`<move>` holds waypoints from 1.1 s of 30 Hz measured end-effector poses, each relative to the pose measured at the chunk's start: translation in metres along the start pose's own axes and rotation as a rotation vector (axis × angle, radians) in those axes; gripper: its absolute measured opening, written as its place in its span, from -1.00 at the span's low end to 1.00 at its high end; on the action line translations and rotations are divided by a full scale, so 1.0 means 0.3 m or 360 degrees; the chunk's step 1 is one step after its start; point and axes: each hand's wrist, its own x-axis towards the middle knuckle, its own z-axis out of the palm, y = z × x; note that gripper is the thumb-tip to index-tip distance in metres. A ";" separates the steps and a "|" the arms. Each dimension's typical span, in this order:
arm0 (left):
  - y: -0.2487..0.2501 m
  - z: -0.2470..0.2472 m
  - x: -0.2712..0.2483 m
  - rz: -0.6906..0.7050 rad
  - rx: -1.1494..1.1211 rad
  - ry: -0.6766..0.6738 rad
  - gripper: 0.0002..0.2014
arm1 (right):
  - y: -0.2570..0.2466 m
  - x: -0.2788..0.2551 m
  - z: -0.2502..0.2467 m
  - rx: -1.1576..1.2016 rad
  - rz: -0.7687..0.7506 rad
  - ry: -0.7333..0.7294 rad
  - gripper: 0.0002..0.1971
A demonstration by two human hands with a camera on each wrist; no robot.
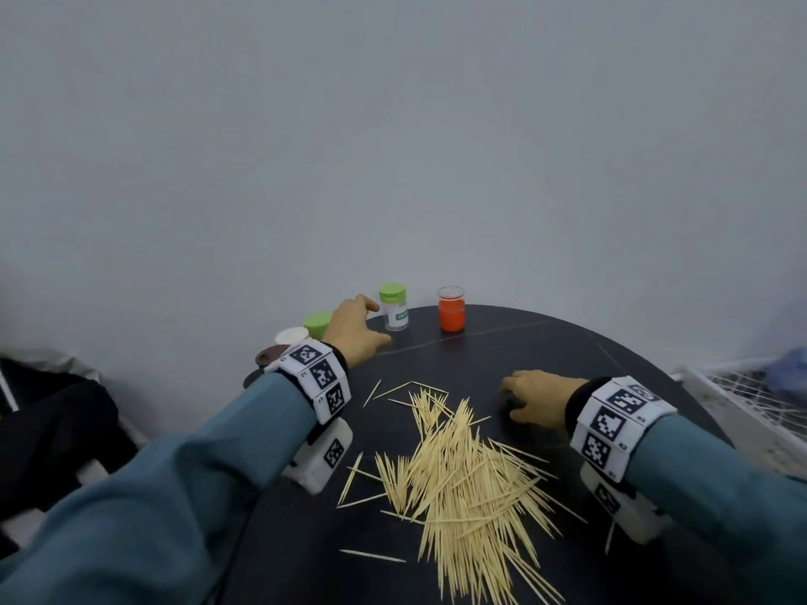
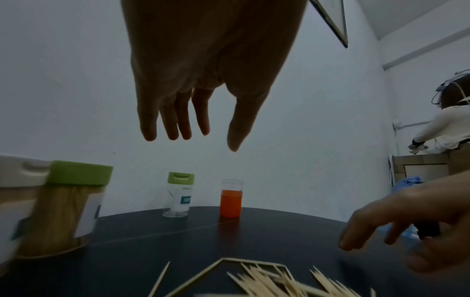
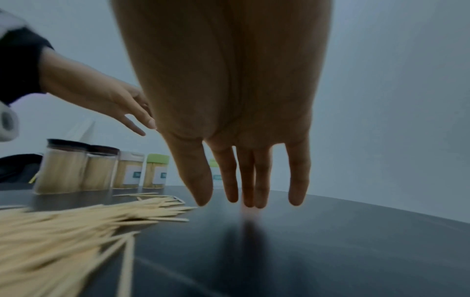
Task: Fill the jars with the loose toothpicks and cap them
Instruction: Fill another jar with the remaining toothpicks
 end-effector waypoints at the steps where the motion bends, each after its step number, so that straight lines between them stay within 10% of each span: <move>1: 0.011 0.010 0.034 0.0006 -0.0002 -0.0011 -0.46 | 0.017 0.012 -0.005 -0.0010 0.0014 -0.0005 -0.60; 20: -0.029 0.191 0.520 -0.0083 0.0693 -0.0324 -0.24 | 0.146 0.184 0.024 0.0091 -0.0045 0.0049 -0.58; 33: 0.003 0.255 0.457 -0.0109 0.0241 -0.0151 -0.35 | 0.151 0.188 0.025 0.0087 -0.0029 0.0047 -0.59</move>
